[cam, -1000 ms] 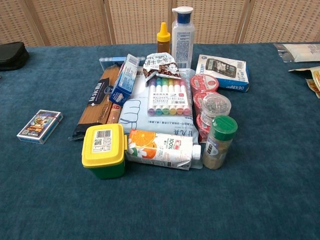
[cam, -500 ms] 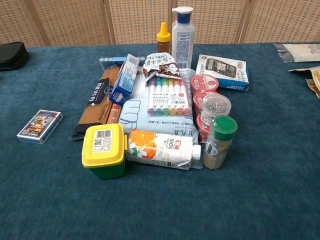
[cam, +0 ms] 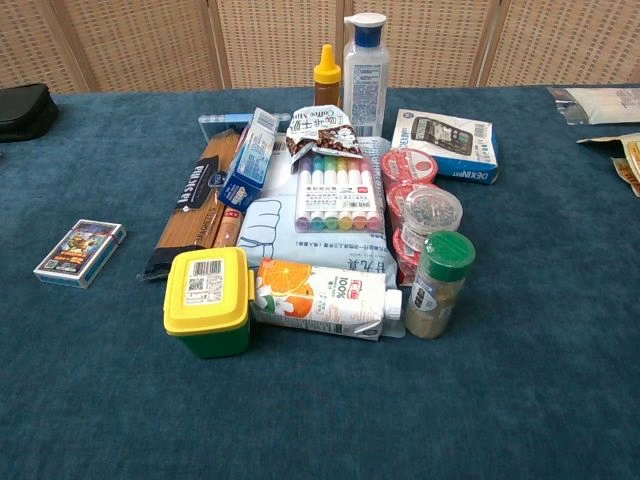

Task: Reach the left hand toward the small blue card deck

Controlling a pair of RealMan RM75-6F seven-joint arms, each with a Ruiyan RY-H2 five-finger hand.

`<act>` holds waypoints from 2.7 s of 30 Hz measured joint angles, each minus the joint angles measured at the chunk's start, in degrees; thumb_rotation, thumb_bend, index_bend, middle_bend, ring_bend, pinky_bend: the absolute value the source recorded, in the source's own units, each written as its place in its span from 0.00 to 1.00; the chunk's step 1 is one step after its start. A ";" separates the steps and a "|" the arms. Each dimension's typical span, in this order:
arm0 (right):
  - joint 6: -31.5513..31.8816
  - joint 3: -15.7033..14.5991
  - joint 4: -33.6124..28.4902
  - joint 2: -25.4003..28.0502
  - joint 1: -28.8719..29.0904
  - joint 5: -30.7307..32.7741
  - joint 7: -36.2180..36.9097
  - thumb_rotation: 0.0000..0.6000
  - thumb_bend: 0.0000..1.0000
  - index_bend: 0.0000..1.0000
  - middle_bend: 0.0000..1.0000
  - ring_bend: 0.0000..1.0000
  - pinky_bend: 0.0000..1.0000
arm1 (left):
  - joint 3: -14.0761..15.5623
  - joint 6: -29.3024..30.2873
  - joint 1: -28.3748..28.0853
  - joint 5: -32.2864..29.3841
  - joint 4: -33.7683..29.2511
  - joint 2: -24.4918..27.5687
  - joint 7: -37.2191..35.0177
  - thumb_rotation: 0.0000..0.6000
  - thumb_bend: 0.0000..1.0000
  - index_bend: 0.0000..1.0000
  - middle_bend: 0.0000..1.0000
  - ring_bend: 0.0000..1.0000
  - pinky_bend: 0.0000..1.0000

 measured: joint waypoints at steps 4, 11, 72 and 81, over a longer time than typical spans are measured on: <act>0.40 0.08 -0.20 0.25 -0.22 -0.03 0.04 0.92 0.29 0.00 0.00 0.00 0.00 | -0.25 -2.12 -1.80 -0.78 1.26 -2.05 1.12 1.00 0.14 0.00 0.00 0.00 0.00; 0.76 0.19 -0.33 0.56 -0.60 0.29 0.18 0.93 0.29 0.00 0.00 0.00 0.00 | -0.25 -6.16 -5.10 -1.88 3.60 -5.88 3.24 1.00 0.14 0.00 0.00 0.00 0.00; 2.54 0.47 -0.53 1.64 -2.92 0.46 2.47 0.92 0.29 0.00 0.00 0.00 0.00 | 1.14 -7.28 -11.38 -3.66 9.75 -14.10 2.76 1.00 0.11 0.50 0.00 0.00 0.00; 2.14 0.17 0.02 0.99 -2.85 0.09 3.13 0.92 0.29 0.00 0.00 0.00 0.00 | -1.81 -1.30 -10.07 1.53 0.37 -4.79 -7.80 1.00 0.11 0.51 0.00 0.00 0.00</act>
